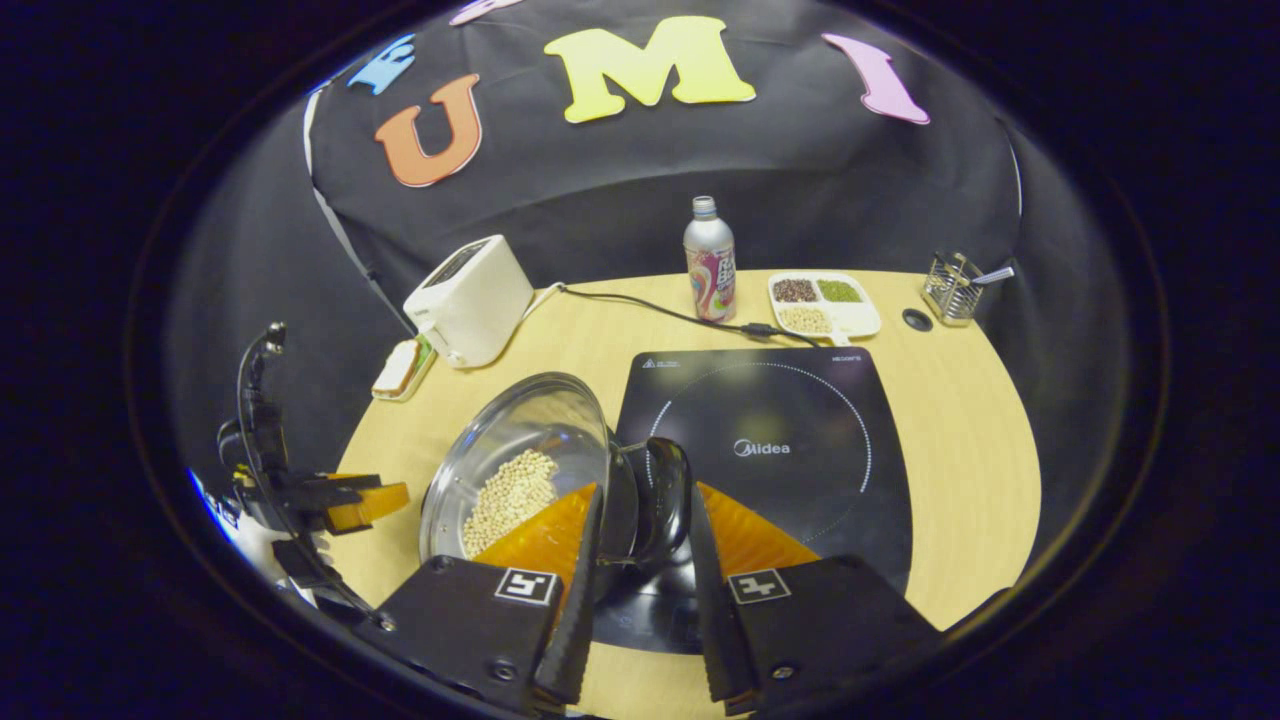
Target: First push the handle of the pot to place it horizontally, then grasp the pot with both hands and set it on the induction cooktop.
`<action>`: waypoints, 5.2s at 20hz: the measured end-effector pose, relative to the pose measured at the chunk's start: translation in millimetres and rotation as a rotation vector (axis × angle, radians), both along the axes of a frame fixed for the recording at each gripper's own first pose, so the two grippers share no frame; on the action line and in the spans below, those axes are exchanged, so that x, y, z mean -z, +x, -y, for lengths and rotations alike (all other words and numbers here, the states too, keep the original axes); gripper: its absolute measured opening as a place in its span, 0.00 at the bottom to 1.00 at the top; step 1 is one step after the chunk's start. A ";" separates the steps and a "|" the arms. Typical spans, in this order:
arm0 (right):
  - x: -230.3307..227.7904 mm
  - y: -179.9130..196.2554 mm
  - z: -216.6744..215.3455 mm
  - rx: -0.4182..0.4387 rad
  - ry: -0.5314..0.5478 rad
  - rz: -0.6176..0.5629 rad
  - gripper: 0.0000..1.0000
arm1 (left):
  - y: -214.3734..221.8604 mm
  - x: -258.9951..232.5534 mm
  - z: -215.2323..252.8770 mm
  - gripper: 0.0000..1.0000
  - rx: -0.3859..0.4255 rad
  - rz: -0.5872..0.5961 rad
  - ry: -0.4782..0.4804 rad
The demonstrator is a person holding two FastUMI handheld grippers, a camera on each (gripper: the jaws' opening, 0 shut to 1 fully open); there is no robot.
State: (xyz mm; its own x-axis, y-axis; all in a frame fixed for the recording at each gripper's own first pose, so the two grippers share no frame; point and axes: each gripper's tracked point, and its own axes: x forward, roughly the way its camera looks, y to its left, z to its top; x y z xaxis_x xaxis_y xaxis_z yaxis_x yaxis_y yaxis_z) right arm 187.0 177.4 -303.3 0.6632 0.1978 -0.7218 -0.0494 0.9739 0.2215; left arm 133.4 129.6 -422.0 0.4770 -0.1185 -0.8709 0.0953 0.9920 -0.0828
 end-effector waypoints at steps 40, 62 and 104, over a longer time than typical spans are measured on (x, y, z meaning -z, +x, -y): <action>4.3 8.4 13.0 -0.021 0.034 -0.018 0.46 | 12.9 9.1 29.8 0.76 0.062 -0.124 -0.145; -2.4 5.0 82.1 0.037 0.196 -0.013 0.47 | 27.3 -6.6 31.8 0.61 0.117 -0.088 -0.164; 30.6 49.6 241.4 0.071 0.018 0.006 0.79 | 54.6 -28.9 102.1 0.92 0.131 0.058 -0.068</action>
State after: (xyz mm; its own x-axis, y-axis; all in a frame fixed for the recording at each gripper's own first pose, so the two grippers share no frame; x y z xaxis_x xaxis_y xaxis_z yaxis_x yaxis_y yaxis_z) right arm 236.7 -64.0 -333.9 0.6804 0.1632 -0.7145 0.0181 0.9709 0.2390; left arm 188.0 27.5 -393.1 0.5028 -0.2408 -0.8302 0.2300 0.9631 -0.1400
